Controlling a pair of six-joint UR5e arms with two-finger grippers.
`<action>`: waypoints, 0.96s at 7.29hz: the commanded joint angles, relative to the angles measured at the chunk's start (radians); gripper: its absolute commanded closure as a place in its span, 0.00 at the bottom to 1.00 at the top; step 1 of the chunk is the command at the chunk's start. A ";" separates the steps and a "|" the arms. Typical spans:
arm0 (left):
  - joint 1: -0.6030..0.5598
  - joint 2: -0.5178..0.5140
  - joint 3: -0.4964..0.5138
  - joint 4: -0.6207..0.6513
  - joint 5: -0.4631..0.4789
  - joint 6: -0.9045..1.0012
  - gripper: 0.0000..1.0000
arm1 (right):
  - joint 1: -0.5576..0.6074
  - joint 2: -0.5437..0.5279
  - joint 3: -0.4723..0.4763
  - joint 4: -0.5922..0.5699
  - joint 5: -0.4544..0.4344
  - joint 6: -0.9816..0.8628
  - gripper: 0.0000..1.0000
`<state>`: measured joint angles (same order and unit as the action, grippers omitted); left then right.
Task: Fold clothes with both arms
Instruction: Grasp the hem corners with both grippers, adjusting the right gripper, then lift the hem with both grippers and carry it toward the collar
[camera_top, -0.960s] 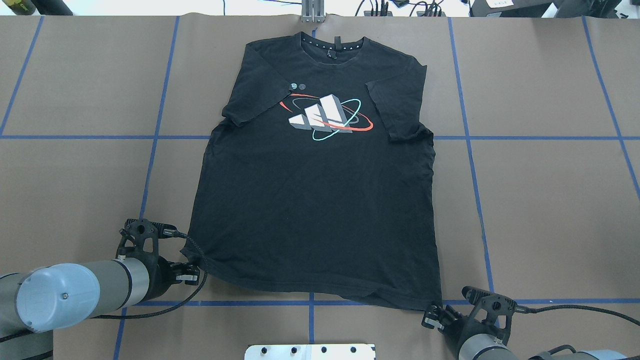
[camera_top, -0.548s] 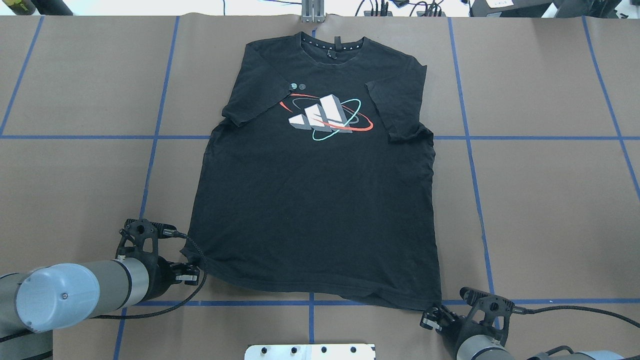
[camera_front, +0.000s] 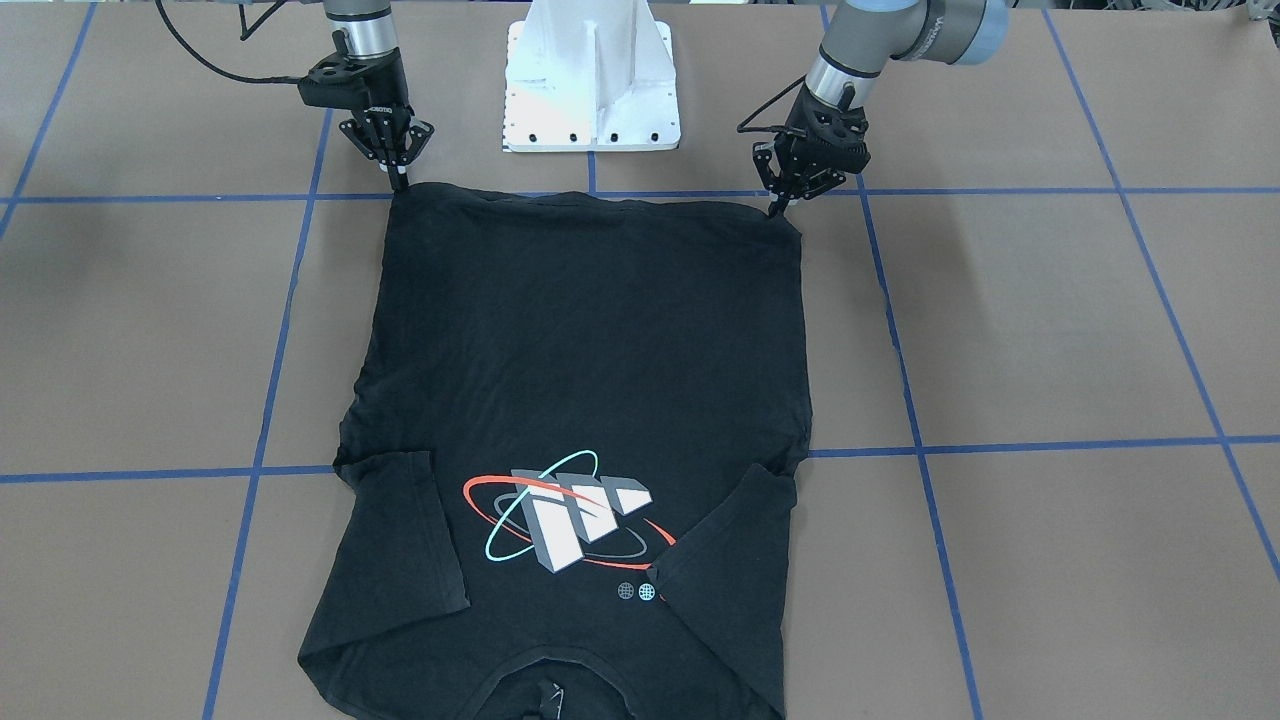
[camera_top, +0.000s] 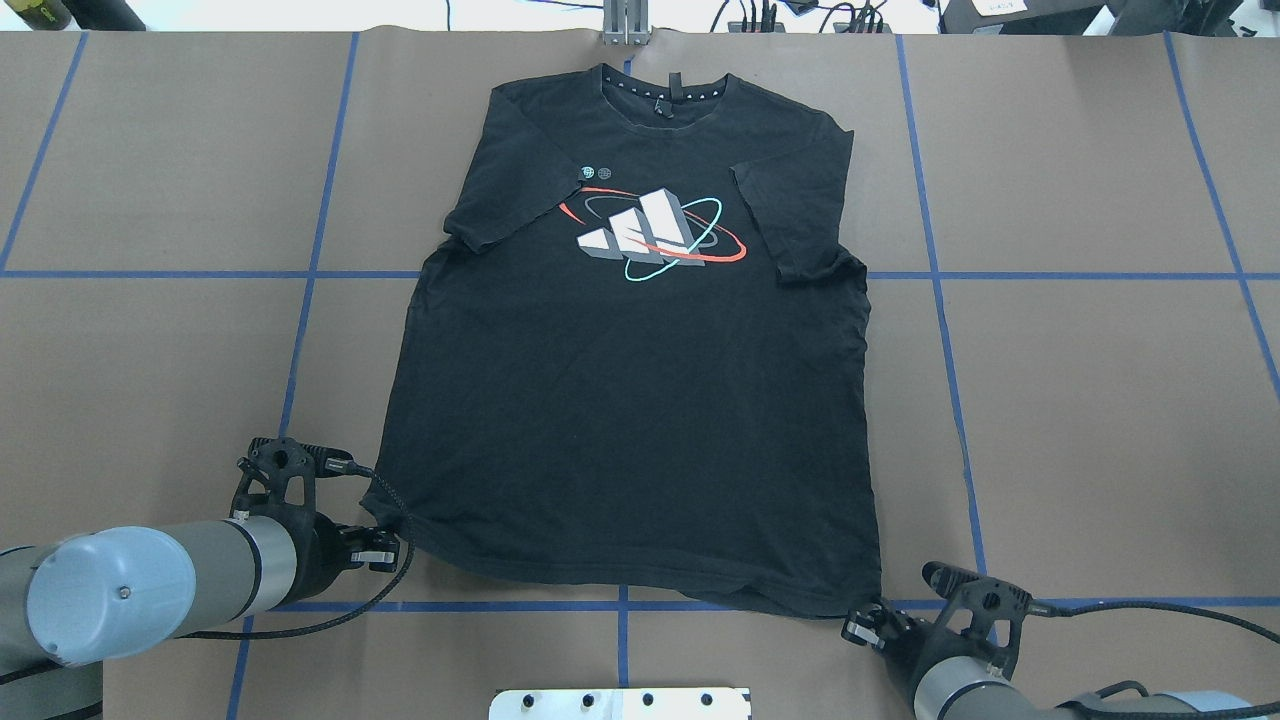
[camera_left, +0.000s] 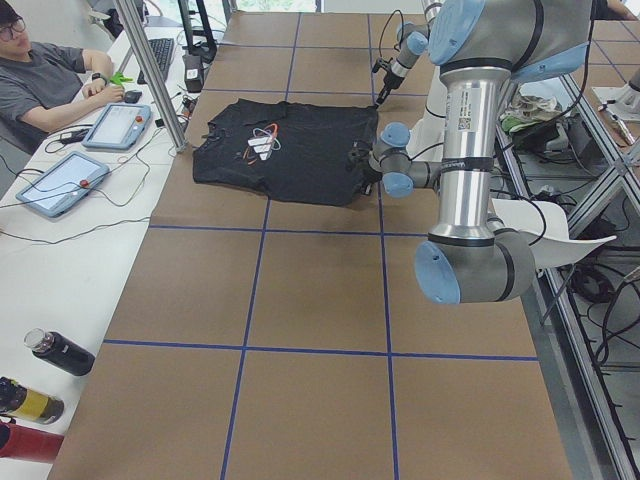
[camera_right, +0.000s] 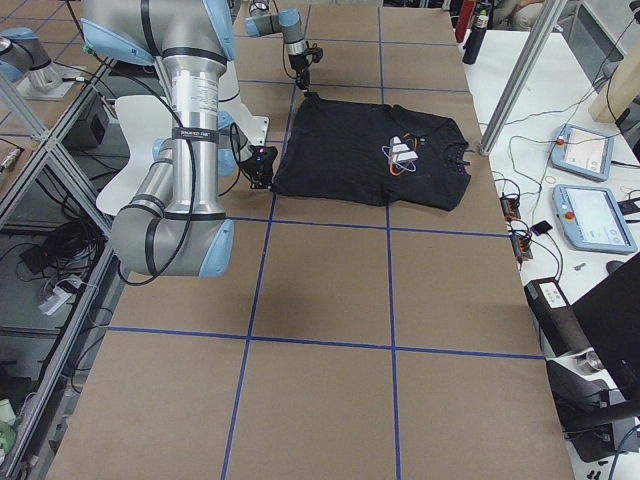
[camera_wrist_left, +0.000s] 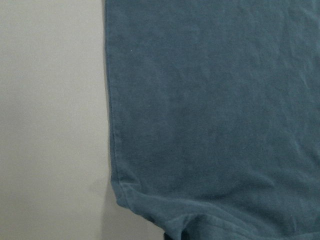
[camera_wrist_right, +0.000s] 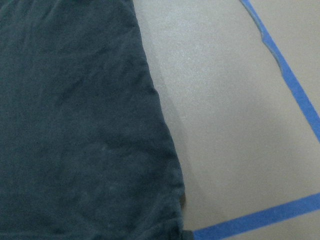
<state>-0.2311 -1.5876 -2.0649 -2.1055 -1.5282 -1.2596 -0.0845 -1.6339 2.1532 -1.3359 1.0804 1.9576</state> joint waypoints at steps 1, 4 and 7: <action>-0.013 -0.009 -0.129 0.124 -0.063 0.043 1.00 | 0.130 -0.001 0.104 0.000 0.082 -0.102 1.00; -0.180 -0.066 -0.303 0.338 -0.261 0.176 1.00 | 0.421 0.000 0.256 0.001 0.423 -0.249 1.00; -0.208 -0.091 -0.476 0.403 -0.467 0.166 1.00 | 0.311 0.002 0.410 0.003 0.579 -0.283 1.00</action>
<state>-0.4311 -1.6834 -2.4677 -1.7166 -1.9126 -1.0874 0.2857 -1.6236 2.5021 -1.3302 1.6049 1.6811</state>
